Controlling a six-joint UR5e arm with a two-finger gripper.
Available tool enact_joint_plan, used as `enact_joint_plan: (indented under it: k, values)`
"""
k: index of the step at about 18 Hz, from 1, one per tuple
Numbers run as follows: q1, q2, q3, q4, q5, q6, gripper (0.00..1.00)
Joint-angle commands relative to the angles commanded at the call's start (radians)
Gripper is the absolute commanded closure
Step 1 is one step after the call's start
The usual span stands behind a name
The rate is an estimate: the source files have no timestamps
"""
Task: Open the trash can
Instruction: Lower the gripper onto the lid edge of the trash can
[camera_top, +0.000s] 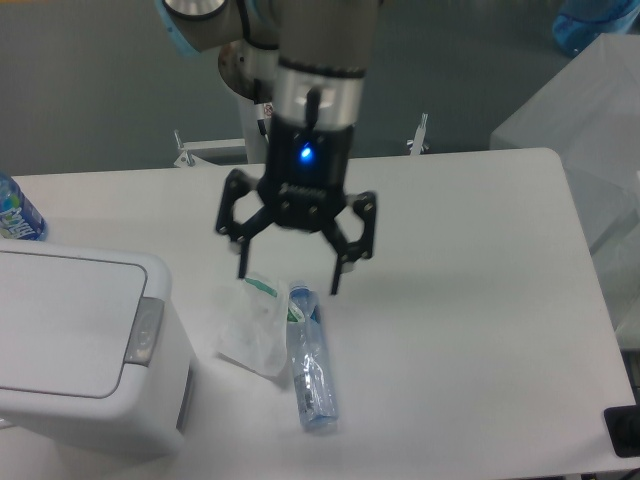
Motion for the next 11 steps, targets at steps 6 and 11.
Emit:
enact_joint_plan:
  k: [6, 11]
  values:
    - [-0.04, -0.031, -0.008, 0.058, 0.0, -0.072, 0.0]
    - [-0.048, -0.045, -0.011, 0.068, 0.002, -0.12, 0.0]
